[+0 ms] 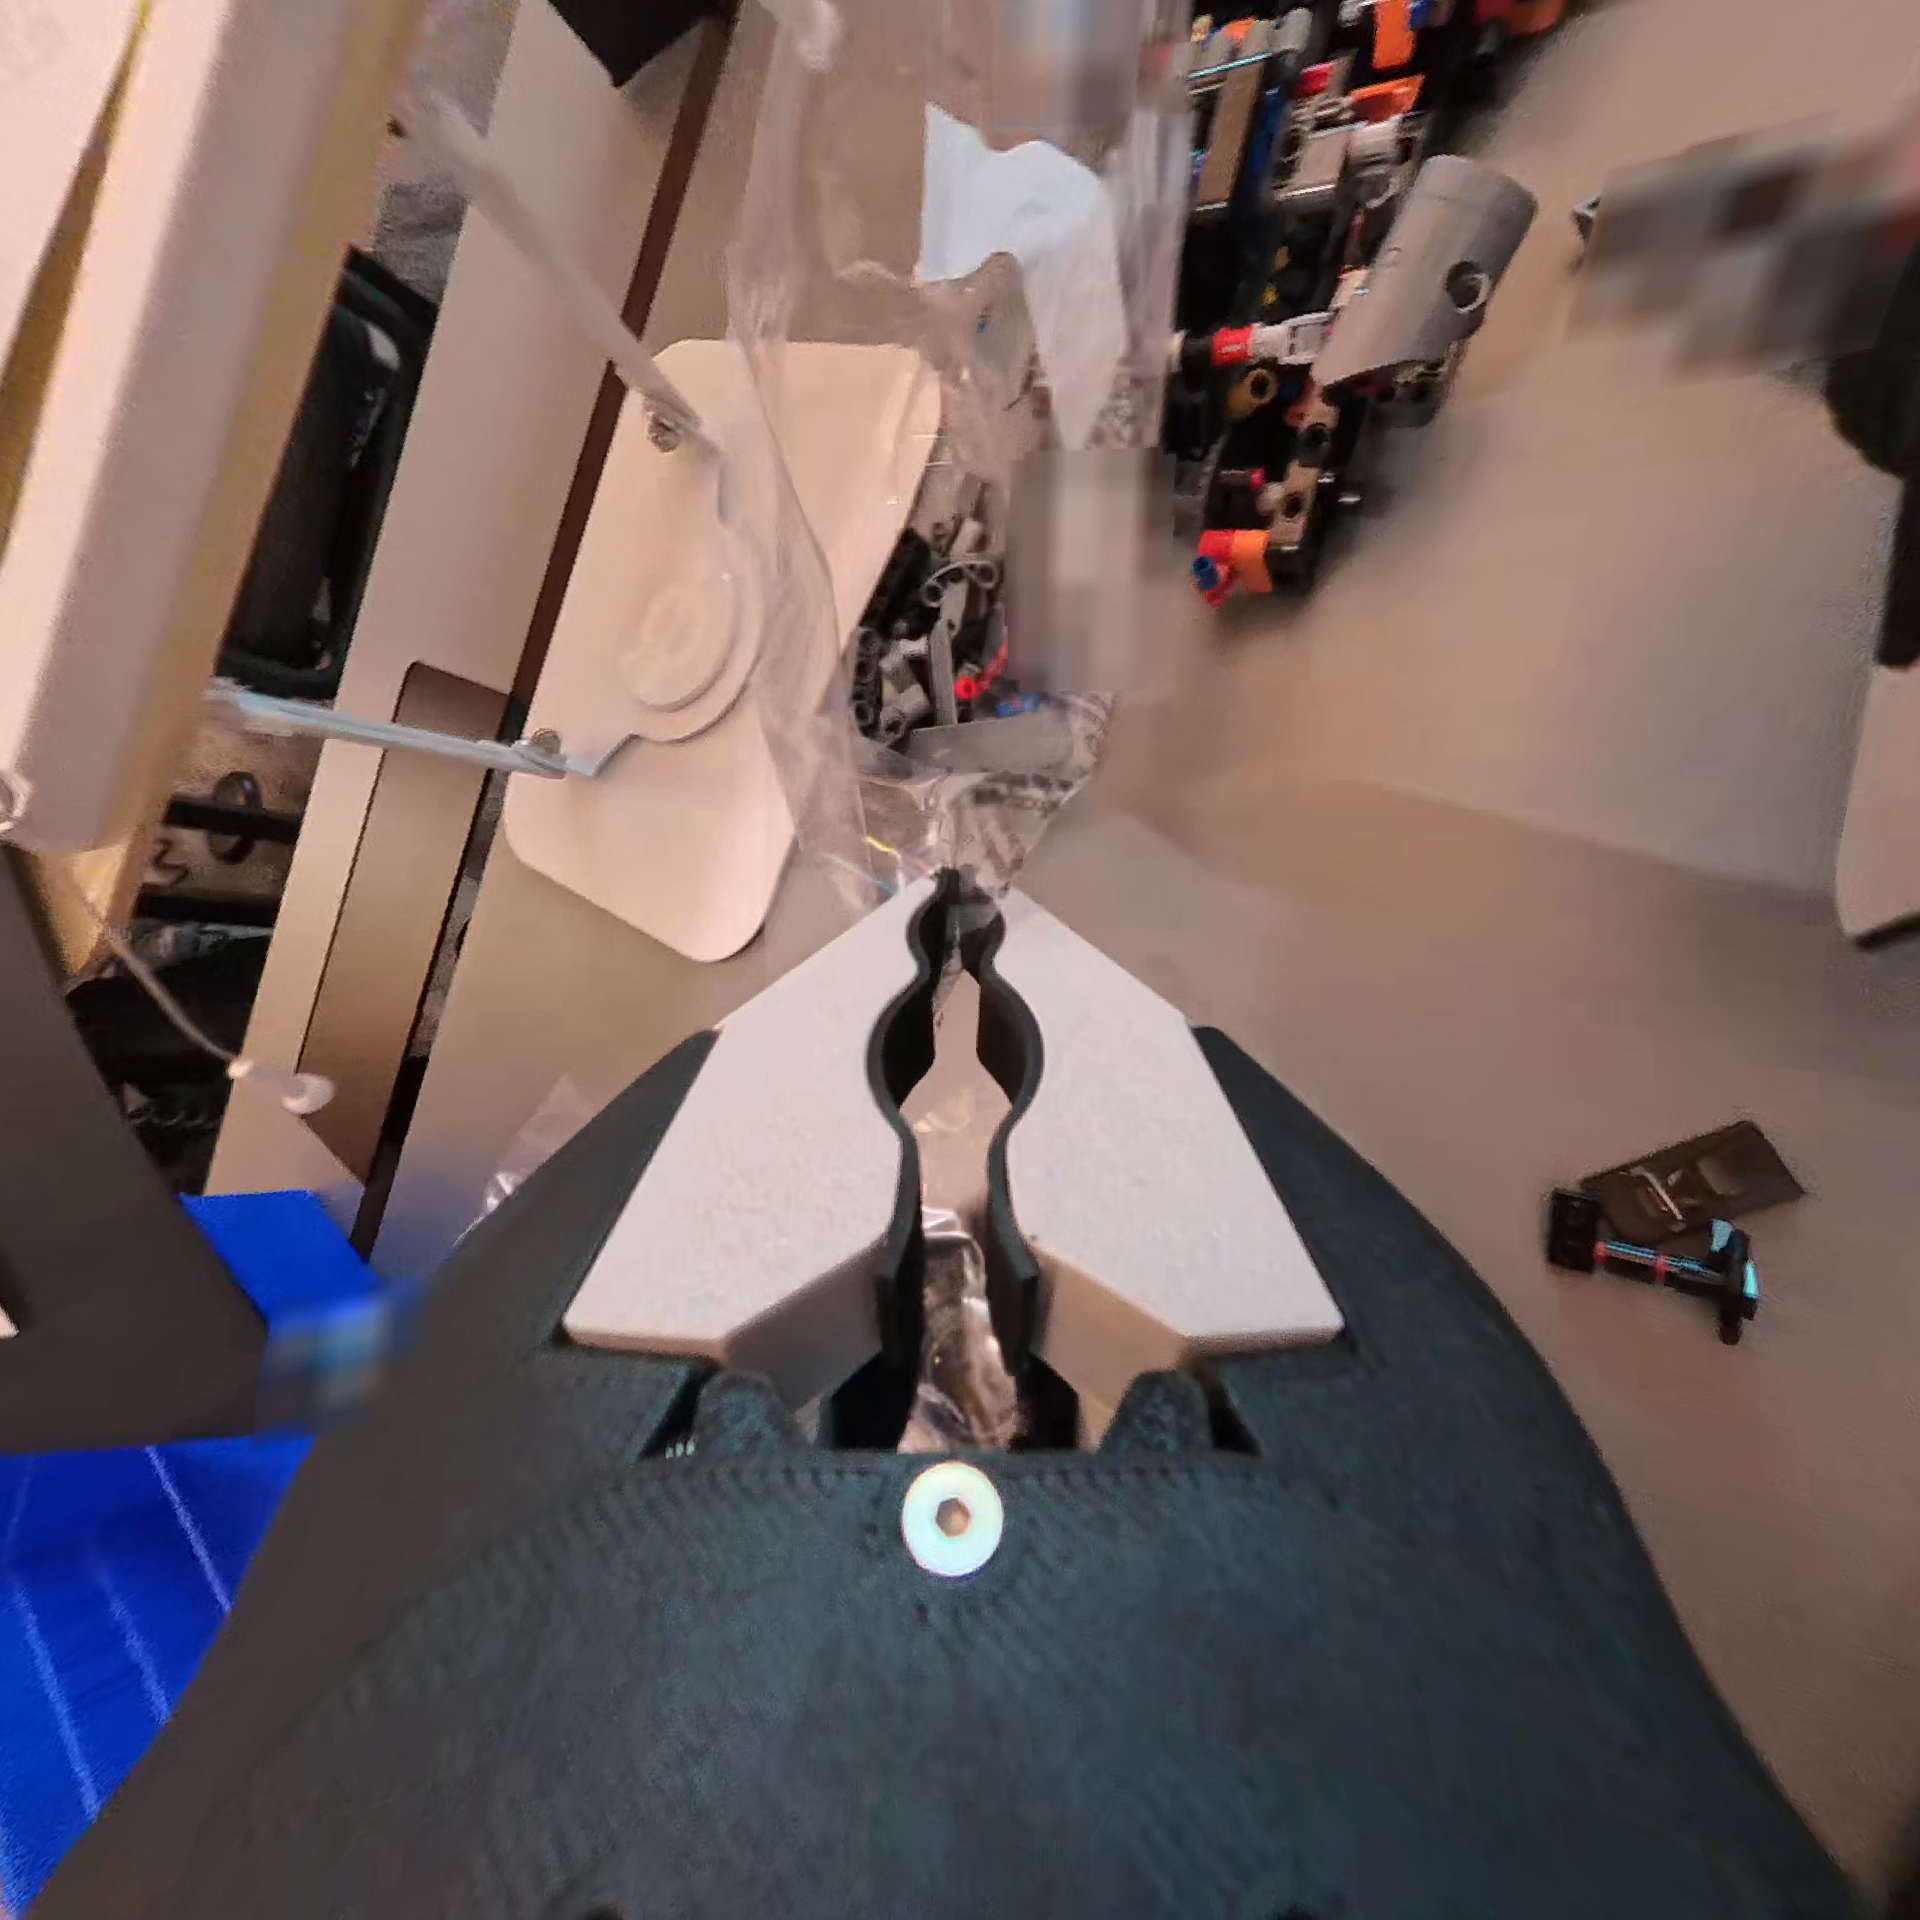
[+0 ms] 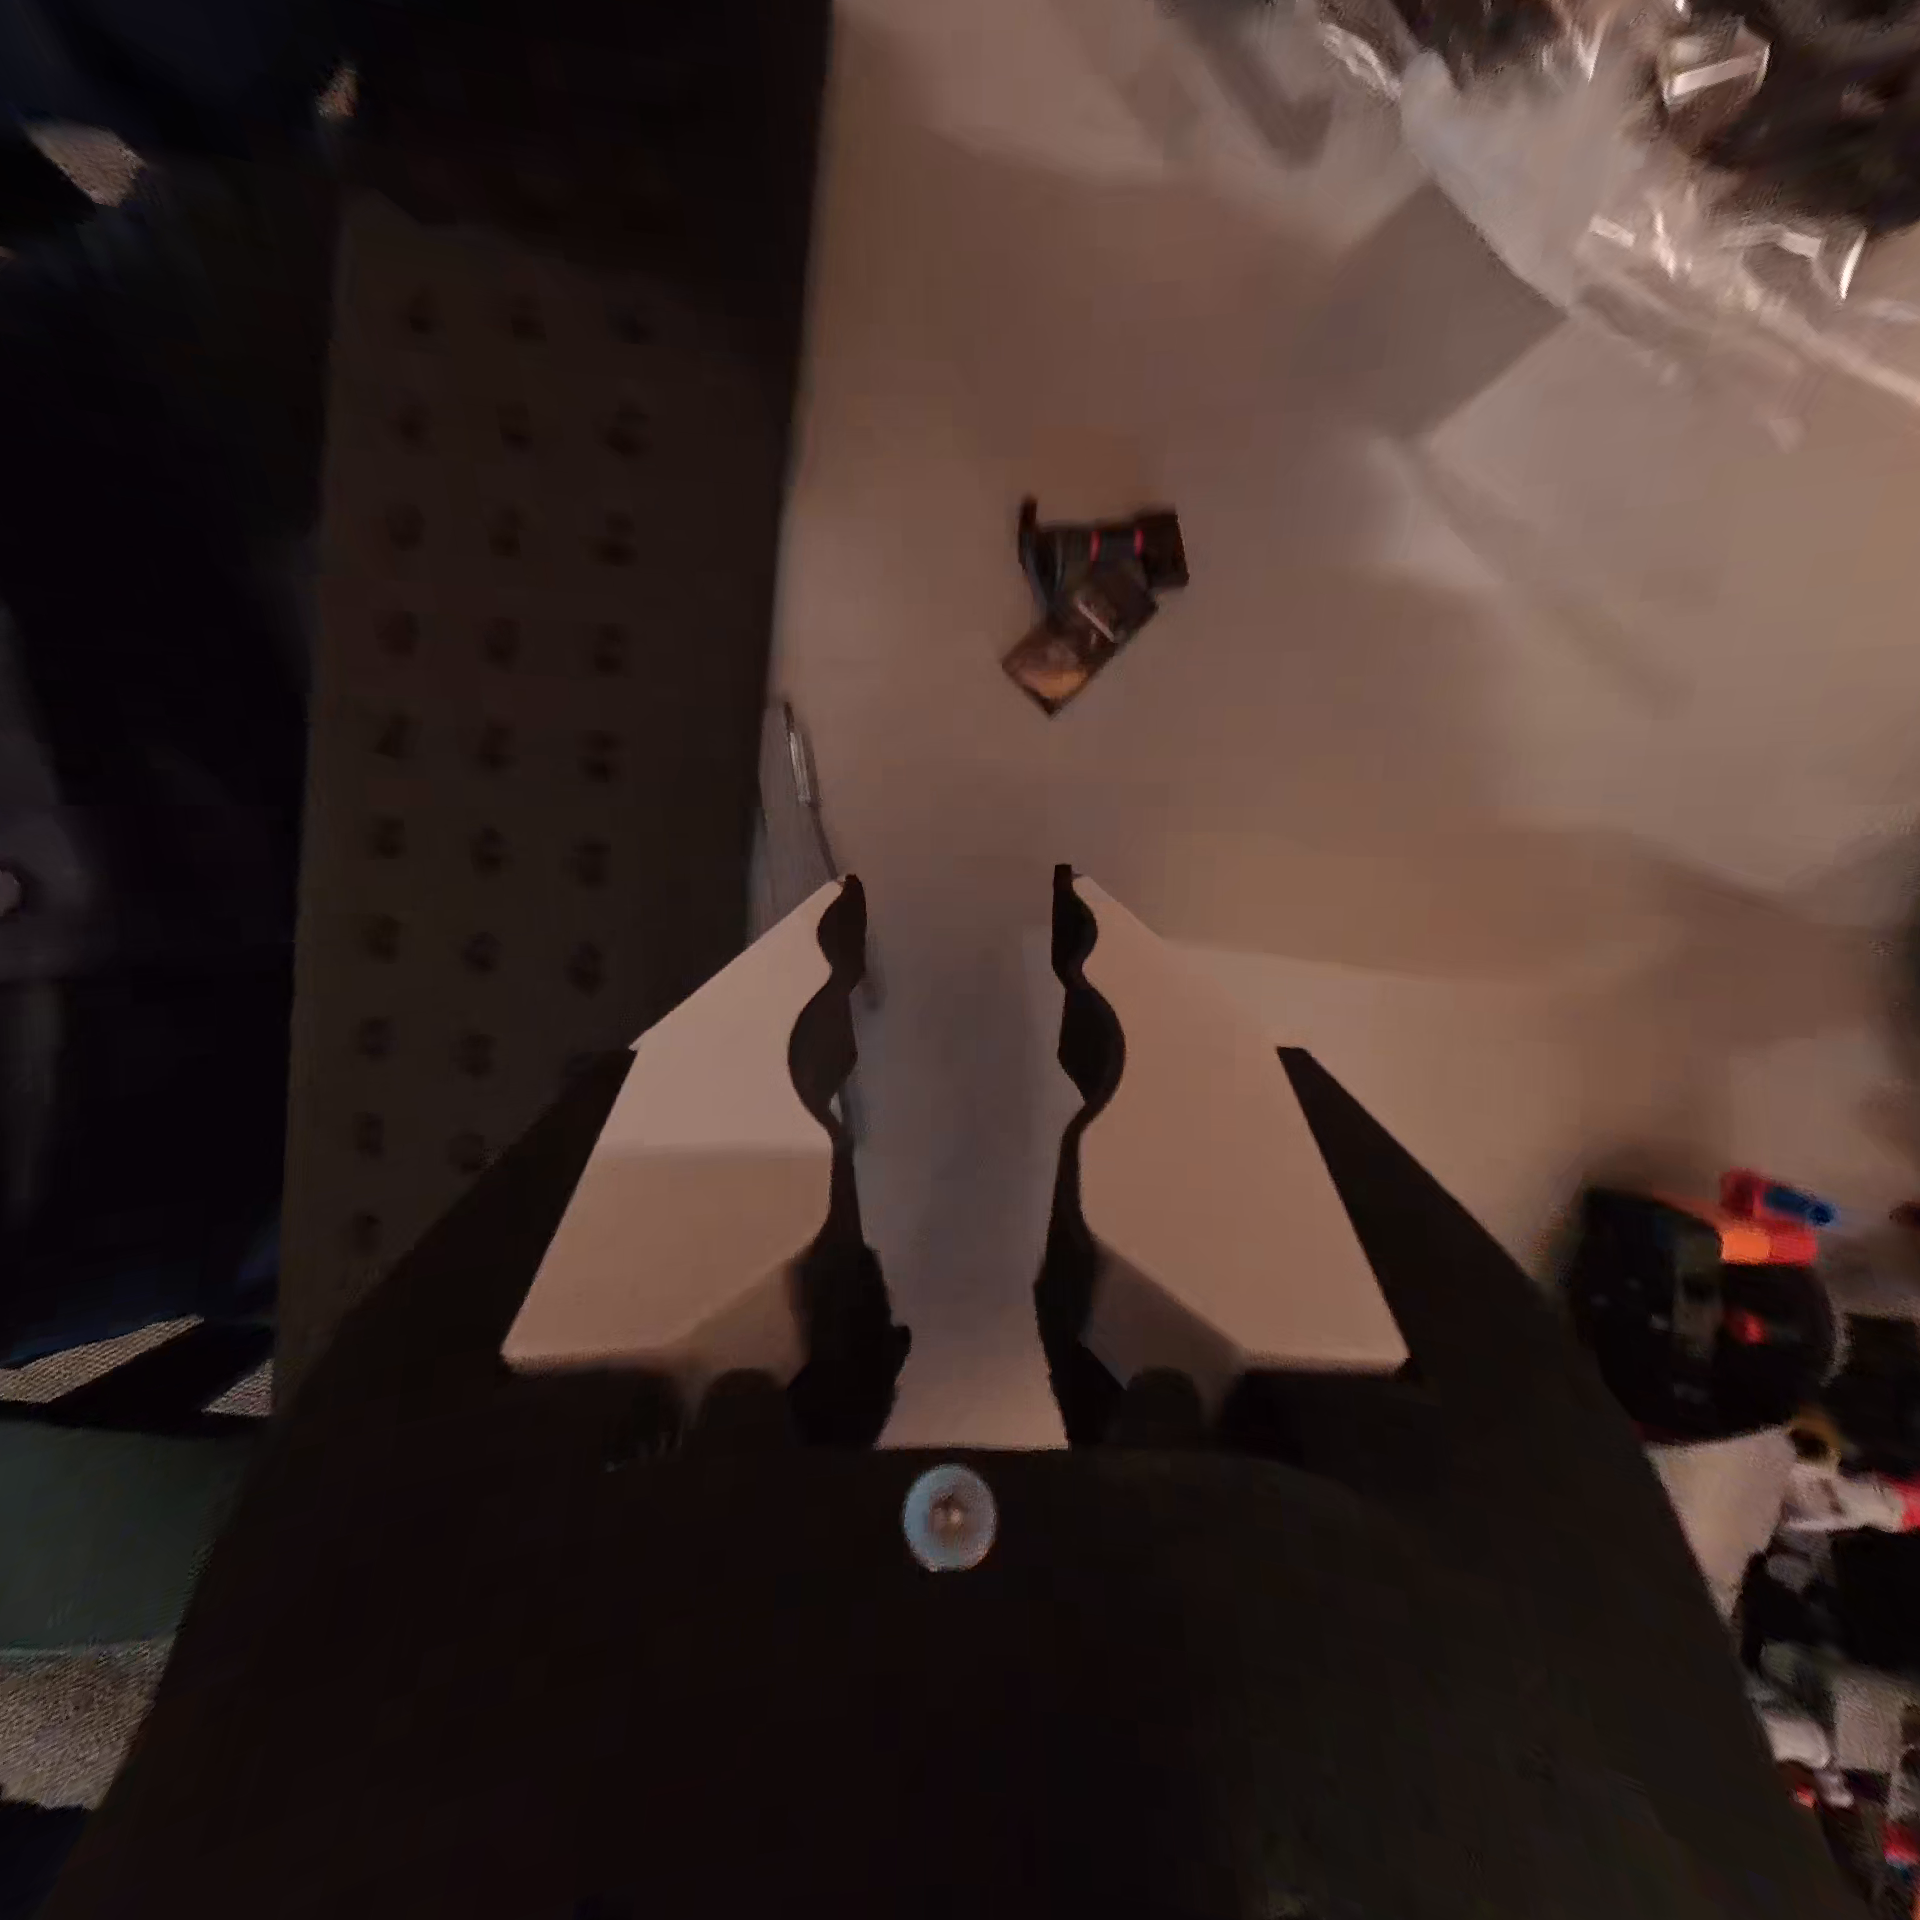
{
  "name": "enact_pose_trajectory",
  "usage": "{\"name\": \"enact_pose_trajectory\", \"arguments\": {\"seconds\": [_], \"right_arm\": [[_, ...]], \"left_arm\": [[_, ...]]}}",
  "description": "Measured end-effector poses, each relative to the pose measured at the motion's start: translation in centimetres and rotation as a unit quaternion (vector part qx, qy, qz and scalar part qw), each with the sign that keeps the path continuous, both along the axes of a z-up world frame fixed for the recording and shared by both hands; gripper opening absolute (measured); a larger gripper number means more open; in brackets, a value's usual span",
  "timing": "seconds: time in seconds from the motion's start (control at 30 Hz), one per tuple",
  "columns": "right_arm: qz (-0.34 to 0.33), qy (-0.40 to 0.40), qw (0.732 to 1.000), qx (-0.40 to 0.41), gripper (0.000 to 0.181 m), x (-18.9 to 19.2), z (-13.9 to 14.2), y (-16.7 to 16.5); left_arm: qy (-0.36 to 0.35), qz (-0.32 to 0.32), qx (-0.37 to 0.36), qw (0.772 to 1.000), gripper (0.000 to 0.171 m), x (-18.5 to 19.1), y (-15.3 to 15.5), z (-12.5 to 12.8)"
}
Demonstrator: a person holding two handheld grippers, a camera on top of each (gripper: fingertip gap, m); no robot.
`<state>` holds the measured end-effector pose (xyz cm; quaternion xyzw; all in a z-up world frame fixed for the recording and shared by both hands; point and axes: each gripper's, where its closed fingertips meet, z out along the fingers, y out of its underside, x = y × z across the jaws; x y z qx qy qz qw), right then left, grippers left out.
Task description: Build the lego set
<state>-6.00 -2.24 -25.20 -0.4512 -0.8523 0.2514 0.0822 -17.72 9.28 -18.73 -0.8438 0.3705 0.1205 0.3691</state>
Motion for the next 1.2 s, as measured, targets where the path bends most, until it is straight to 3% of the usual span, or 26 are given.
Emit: {"name": "enact_pose_trajectory", "arguments": {"seconds": [0.2,0.4,0.63,0.77,0.9,1.07,1.2], "right_arm": [[0.012,-0.036,0.999,-0.018,0.033,3.5,-2.1,-0.9],[-0.003,-0.007,1.0,-0.013,0.021,3.4,-2.1,-0.7],[-0.073,0.02,0.997,0.02,0.015,3.3,-1.9,2.5],[-0.023,0.065,0.998,-0.005,0.022,3.6,0.1,0.5],[0.054,0.057,0.997,0.023,0.018,3.6,-1.2,-2.0],[0.06,0.028,0.998,0.017,0.0,2.9,-2.5,-2.4],[0.031,0.033,0.999,0.015,0.0,2.3,-2.1,-1.4]], "left_arm": [[-0.002,-0.018,-0.008,1.0,0.003,1.1,-0.4,-0.5],[-0.006,-0.029,0.0,1.0,0.016,2.5,-0.9,-0.4],[-0.025,-0.036,0.019,0.999,0.021,3.8,-1.4,0.1],[-0.033,-0.034,0.025,0.999,0.023,4.0,-1.3,0.0],[-0.032,-0.038,0.03,0.998,0.023,4.2,-1.0,0.0],[-0.036,-0.046,0.03,0.998,0.023,4.4,-0.9,-0.4],[-0.033,-0.044,0.037,0.998,0.02,3.9,-1.0,-0.2]]}}
